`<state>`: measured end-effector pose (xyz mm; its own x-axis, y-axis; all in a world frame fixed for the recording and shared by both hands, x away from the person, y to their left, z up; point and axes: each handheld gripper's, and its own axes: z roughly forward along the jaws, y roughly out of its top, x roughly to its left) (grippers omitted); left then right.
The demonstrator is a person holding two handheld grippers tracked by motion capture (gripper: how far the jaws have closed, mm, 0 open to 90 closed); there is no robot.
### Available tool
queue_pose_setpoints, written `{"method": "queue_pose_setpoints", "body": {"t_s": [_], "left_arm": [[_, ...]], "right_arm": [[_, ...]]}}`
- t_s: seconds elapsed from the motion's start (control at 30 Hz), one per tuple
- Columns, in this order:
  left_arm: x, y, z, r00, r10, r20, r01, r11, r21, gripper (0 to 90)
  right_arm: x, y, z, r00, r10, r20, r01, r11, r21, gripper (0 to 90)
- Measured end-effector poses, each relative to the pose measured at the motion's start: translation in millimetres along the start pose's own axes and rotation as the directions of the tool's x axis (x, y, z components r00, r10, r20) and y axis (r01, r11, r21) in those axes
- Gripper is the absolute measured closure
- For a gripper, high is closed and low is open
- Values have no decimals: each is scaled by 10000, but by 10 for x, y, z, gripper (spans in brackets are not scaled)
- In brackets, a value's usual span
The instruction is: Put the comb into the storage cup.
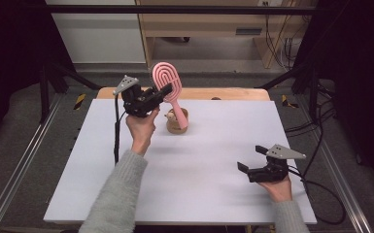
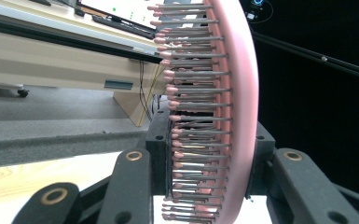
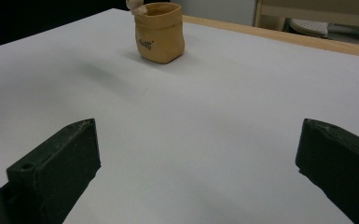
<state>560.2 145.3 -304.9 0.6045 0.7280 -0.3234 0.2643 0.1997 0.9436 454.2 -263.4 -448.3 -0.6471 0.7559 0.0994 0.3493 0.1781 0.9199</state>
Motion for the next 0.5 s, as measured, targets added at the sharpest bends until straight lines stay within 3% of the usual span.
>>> {"method": "queue_pose_setpoints", "body": {"t_s": [0.5], "left_arm": [[65, 57, 120, 9997, -43, -259, 40, 9999, -110, 627]], "right_arm": [[0, -2, 6, 10000, -50, -27, 50, 10000, 4, 2]]}}
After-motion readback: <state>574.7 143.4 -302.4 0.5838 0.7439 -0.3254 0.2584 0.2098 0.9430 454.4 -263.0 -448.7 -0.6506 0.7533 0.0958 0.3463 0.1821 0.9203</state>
